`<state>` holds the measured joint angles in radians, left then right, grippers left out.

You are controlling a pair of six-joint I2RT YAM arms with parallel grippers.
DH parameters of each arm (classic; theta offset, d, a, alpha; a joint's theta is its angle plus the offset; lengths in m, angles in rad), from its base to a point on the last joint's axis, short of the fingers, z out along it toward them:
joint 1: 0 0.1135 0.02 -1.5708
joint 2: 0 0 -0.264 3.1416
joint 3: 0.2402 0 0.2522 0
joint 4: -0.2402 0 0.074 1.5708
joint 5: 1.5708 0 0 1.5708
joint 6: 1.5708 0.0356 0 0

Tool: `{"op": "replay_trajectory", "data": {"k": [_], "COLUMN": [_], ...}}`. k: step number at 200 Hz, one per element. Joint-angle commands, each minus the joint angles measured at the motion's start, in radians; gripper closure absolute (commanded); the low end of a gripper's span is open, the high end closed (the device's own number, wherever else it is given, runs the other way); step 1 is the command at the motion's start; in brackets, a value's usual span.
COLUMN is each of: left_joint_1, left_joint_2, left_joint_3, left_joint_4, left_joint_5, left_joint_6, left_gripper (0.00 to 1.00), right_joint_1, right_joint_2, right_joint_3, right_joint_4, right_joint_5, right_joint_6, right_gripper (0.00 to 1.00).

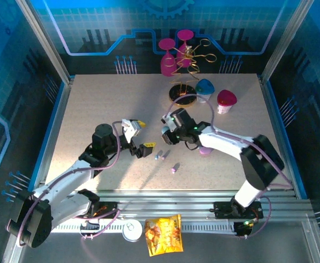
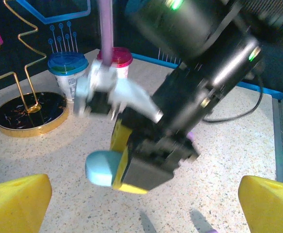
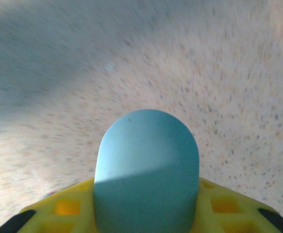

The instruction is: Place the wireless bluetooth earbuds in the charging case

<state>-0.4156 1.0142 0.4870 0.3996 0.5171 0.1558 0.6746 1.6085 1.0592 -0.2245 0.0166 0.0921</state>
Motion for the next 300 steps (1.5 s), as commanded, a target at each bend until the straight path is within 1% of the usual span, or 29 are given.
{"op": "replay_trajectory", "data": {"k": [1,14,27,52,68,95,126,142,165,198,229,278,300], "left_joint_1": [-0.007,-0.009,-0.012,-0.025,-0.029,-0.034,-0.048,-0.051,-0.057,-0.071,-0.079,-0.088,-0.090], "left_joint_2": [-0.020,-0.023,-0.022,-0.006,0.014,0.045,0.050,0.042,0.033,0.043,0.058,0.068,0.076], "left_joint_3": [0.030,0.047,0.068,0.115,0.142,0.164,0.186,0.190,0.198,0.230,0.241,0.263,0.272], "left_joint_4": [-0.015,-0.023,-0.037,-0.096,-0.112,-0.073,-0.081,-0.097,-0.115,-0.171,-0.180,-0.232,-0.255], "left_joint_5": [0.025,0.047,0.080,0.151,0.201,0.286,0.378,0.405,0.423,0.422,0.440,0.452,0.460], "left_joint_6": [-0.024,-0.037,-0.040,-0.010,-0.005,-0.022,-0.025,-0.021,-0.027,-0.027,-0.028,-0.020,-0.009], "left_gripper": [0.01,0.01,0.01,0.01,0.01,0.01,0.01,0.01,0.04,0.11,0.18,0.28,0.31], "right_joint_1": [-0.045,-0.077,-0.104,-0.137,-0.149,-0.162,-0.162,-0.158,-0.137,-0.087,-0.062,-0.038,-0.033], "right_joint_2": [-0.141,-0.206,-0.264,-0.367,-0.411,-0.442,-0.441,-0.434,-0.408,-0.363,-0.327,-0.286,-0.279], "right_joint_3": [-0.029,-0.028,-0.022,-0.009,0.006,0.031,0.063,0.077,0.110,0.161,0.189,0.204,0.212], "right_joint_4": [0.010,-0.024,-0.056,-0.114,-0.145,-0.182,-0.234,-0.257,-0.317,-0.396,-0.434,-0.458,-0.467], "right_joint_5": [-0.219,-0.337,-0.427,-0.563,-0.637,-0.757,-0.870,-0.883,-0.873,-0.815,-0.785,-0.777,-0.774], "right_joint_6": [-0.138,-0.166,-0.181,-0.224,-0.249,-0.284,-0.319,-0.334,-0.363,-0.409,-0.426,-0.442,-0.447], "right_gripper": [0.76,0.76,0.76,0.78,0.82,0.82,0.84,0.86,0.87,0.88,0.89,0.90,0.90]}}
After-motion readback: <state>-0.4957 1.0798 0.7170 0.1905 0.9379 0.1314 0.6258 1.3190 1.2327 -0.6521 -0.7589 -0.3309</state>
